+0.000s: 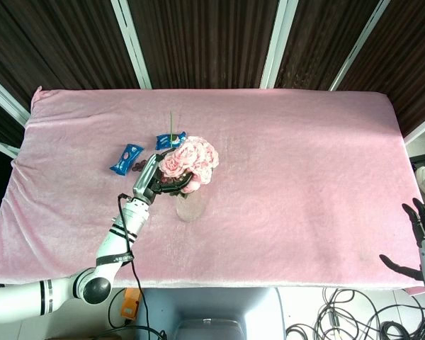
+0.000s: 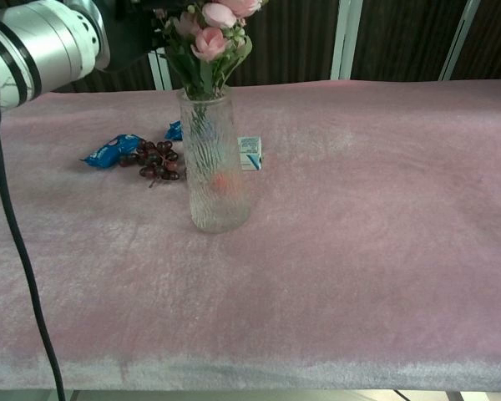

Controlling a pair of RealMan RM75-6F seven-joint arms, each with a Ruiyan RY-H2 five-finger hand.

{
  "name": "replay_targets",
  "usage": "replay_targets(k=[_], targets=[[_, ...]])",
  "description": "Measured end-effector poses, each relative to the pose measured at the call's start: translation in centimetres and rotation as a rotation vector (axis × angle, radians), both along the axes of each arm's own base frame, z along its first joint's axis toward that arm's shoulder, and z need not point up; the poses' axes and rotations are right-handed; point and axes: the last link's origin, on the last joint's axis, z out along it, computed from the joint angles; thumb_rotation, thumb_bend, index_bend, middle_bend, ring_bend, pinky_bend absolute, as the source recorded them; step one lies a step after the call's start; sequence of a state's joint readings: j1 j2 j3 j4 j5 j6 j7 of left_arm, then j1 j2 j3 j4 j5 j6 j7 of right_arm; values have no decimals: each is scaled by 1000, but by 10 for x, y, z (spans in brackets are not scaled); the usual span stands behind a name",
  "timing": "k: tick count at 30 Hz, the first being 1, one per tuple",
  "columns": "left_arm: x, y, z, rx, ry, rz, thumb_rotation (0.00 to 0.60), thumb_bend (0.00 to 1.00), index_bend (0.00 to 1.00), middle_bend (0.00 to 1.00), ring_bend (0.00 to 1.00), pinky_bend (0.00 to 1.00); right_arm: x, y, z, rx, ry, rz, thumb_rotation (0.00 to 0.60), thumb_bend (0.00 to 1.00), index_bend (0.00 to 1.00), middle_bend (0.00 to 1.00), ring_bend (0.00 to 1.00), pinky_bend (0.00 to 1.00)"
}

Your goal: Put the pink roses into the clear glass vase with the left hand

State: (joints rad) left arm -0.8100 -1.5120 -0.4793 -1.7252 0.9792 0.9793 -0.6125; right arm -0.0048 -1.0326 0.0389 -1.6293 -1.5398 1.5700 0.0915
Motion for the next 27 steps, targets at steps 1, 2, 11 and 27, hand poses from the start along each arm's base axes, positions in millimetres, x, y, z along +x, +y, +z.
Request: replay_targets(k=[1, 2, 11, 27], targets=[[-1, -1, -2, -8, 6, -5, 600, 365, 116, 243, 67, 130, 0, 0, 0, 2, 1, 0, 600, 133, 0, 0, 0, 0], [-2, -2, -4, -14, 15, -12, 600, 365, 67, 197, 38, 114, 0, 1, -1, 3, 2, 0, 600, 133, 0, 0, 0, 0], [-10, -9, -12, -6, 85, -53, 600, 318, 0, 0, 0, 2, 0, 2, -1, 6, 3, 4, 600, 133, 0, 0, 0, 0], [-43, -36, 22, 107, 338, -173, 600, 231, 0, 0, 0, 0, 3, 5, -4, 20, 6, 20, 600, 133, 0, 0, 0, 0]])
